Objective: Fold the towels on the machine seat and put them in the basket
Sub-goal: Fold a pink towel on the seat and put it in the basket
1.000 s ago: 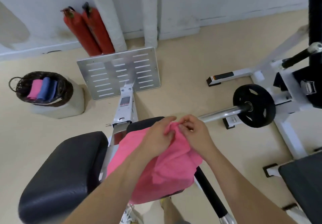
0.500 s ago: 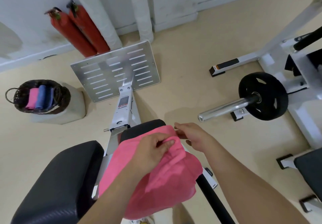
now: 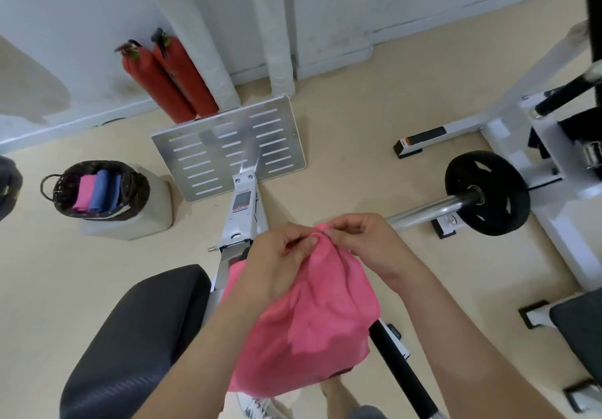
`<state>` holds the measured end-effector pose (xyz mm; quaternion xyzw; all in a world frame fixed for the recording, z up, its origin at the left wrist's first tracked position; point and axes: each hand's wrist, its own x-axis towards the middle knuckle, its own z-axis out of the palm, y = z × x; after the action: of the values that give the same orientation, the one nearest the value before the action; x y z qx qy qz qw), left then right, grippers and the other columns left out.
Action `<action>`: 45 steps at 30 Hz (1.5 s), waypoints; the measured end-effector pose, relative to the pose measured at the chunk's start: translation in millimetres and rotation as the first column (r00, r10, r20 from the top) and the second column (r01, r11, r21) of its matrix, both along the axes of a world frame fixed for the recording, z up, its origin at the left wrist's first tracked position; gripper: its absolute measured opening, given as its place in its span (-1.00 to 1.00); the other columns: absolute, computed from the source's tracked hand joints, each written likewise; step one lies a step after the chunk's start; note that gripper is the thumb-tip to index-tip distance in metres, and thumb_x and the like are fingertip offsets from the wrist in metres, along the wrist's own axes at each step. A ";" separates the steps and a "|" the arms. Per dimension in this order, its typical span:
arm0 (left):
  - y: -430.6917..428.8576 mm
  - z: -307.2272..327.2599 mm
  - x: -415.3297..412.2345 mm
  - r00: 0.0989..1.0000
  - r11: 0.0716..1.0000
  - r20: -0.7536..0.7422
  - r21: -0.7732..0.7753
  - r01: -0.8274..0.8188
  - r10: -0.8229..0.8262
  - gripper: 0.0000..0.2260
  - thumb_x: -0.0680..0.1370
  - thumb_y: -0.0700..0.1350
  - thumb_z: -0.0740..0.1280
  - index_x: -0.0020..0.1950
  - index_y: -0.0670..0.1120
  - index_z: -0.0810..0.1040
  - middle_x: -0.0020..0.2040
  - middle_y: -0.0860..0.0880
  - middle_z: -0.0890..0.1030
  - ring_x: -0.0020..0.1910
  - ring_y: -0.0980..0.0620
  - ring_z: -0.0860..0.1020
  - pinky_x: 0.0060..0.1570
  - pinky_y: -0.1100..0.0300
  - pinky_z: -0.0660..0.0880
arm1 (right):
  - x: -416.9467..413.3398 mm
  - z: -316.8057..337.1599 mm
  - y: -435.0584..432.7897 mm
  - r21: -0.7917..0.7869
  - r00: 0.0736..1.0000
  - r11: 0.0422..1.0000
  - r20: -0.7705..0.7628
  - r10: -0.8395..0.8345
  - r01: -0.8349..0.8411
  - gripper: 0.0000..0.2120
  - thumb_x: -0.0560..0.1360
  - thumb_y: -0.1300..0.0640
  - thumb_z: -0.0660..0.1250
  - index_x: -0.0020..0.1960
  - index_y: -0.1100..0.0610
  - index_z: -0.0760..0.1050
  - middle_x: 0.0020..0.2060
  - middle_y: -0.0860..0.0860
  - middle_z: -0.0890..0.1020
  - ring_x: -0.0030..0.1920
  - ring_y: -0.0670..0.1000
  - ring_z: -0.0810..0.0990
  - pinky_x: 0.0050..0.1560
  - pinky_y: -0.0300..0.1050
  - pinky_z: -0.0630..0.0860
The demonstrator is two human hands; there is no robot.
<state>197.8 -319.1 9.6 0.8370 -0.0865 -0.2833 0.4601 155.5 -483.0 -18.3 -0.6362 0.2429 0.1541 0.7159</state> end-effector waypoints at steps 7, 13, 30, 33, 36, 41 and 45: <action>14.8 53.1 -21.9 0.982 0.978 0.054 -0.109 -0.176 0.182 -0.79 0.40 -0.22 0.50 -0.24 0.12 0.68 -0.25 0.18 0.68 -0.22 0.24 0.62 -0.13 0.39 0.50 | -21.8 70.3 20.2 -0.099 0.996 0.995 0.088 0.027 -0.019 -0.86 0.45 0.36 0.40 -0.10 0.16 0.67 -0.20 0.10 0.72 -0.12 -0.01 0.69 0.02 -0.17 0.60; 23.2 82.1 -32.1 0.980 0.984 0.126 -0.104 -0.144 0.157 -0.79 0.41 -0.19 0.50 -0.28 0.14 0.66 -0.28 0.22 0.66 -0.22 0.25 0.59 -0.11 0.34 0.50 | -33.7 108.8 29.6 -0.201 0.991 0.978 0.114 0.075 -0.051 -0.85 0.43 0.37 0.39 -0.11 0.17 0.68 -0.24 0.11 0.72 -0.15 0.04 0.69 0.00 -0.05 0.60; 40.8 110.6 -42.3 0.968 0.998 0.249 0.044 -0.053 0.040 -0.89 0.42 -0.07 0.49 -0.30 0.06 0.63 -0.37 0.13 0.63 -0.37 0.25 0.52 -0.27 0.31 0.47 | -44.1 148.3 36.8 -0.437 0.926 0.869 0.173 0.336 -0.234 -0.95 0.36 0.19 0.50 -0.21 0.05 0.68 -0.28 -0.01 0.69 -0.20 -0.09 0.65 -0.23 -0.30 0.49; 42.8 112.0 -43.7 0.974 0.999 0.226 0.026 -0.032 0.025 -0.90 0.42 -0.03 0.49 -0.29 0.04 0.64 -0.37 0.07 0.63 -0.39 0.22 0.51 -0.33 0.34 0.44 | -44.2 152.6 35.3 -0.483 0.905 0.837 0.181 0.385 -0.259 -0.89 0.33 0.26 0.51 -0.24 0.07 0.66 -0.30 0.00 0.68 -0.22 -0.06 0.64 -0.23 -0.27 0.51; 47.7 116.0 -44.1 0.982 0.996 0.177 -0.077 -0.046 0.059 -0.87 0.42 -0.01 0.49 -0.27 -0.04 0.65 -0.35 -0.05 0.63 -0.41 0.15 0.48 -0.37 0.29 0.39 | -43.0 162.1 35.7 -0.484 0.880 0.832 0.225 0.418 -0.271 -0.88 0.36 0.31 0.49 -0.23 0.10 0.65 -0.33 0.00 0.68 -0.28 -0.10 0.63 -0.24 -0.26 0.53; 70.6 127.4 -38.5 0.984 0.992 0.152 -0.065 0.107 -0.096 -0.68 0.38 0.15 0.44 -0.32 -0.10 0.60 -0.44 -0.09 0.47 -0.43 0.11 0.39 -0.39 0.20 0.33 | -39.8 191.2 37.5 -0.289 0.893 0.932 0.326 0.311 -0.219 -0.74 0.41 0.48 0.39 -0.29 0.16 0.53 -0.43 -0.03 0.62 -0.37 -0.07 0.62 -0.29 -0.18 0.61; 117.6 134.0 -31.1 0.940 0.943 0.214 0.261 0.206 -0.265 -0.64 0.39 0.21 0.43 -0.42 -0.03 0.53 -0.54 0.11 0.41 -0.51 0.16 0.36 -0.45 0.29 0.27 | -38.6 221.8 32.7 -0.244 0.882 0.958 0.405 0.242 -0.151 -0.75 0.43 0.53 0.32 -0.25 0.22 0.49 -0.38 0.08 0.62 -0.33 0.06 0.63 -0.20 -0.09 0.65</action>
<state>166.7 -201.5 143.6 0.8975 -0.2090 -0.2390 0.3061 117.0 -450.3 203.5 -0.7462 0.0271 0.0558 0.6628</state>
